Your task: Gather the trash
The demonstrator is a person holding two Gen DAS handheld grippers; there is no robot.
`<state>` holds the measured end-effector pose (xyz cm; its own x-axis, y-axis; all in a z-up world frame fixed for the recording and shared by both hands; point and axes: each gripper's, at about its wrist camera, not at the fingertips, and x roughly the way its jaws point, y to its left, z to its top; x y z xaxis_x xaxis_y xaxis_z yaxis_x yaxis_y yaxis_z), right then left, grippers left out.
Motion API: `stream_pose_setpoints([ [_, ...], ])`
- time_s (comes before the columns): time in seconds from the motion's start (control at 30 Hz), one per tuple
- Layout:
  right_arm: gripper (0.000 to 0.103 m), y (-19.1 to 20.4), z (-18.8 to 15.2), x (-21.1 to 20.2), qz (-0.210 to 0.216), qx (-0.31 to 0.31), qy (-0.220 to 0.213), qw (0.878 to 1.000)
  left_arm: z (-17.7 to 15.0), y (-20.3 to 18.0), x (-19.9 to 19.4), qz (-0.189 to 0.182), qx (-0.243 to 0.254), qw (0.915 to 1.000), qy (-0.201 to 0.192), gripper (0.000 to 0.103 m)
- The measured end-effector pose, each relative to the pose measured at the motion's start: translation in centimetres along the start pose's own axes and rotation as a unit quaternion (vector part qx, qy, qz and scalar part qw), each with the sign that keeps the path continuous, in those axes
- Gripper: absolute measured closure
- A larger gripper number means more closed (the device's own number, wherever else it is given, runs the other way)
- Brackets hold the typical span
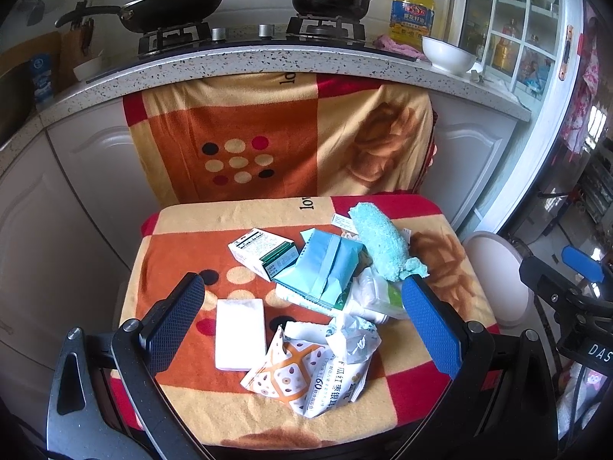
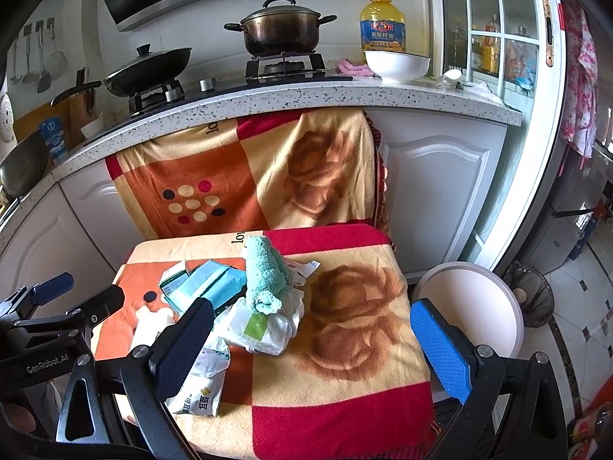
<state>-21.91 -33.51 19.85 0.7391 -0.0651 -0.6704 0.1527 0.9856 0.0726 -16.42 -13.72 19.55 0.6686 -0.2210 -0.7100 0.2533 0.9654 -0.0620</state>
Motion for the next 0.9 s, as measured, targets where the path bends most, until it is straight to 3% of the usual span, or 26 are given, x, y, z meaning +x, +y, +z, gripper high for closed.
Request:
stream_pose_setpoints([
  [0.9, 0.001, -0.32, -0.56, 0.22, -0.007, -0.001, 0.01, 1.0, -0.37, -0.48, -0.19, -0.019, 0.0, 0.9998, 0.006, 0.001],
])
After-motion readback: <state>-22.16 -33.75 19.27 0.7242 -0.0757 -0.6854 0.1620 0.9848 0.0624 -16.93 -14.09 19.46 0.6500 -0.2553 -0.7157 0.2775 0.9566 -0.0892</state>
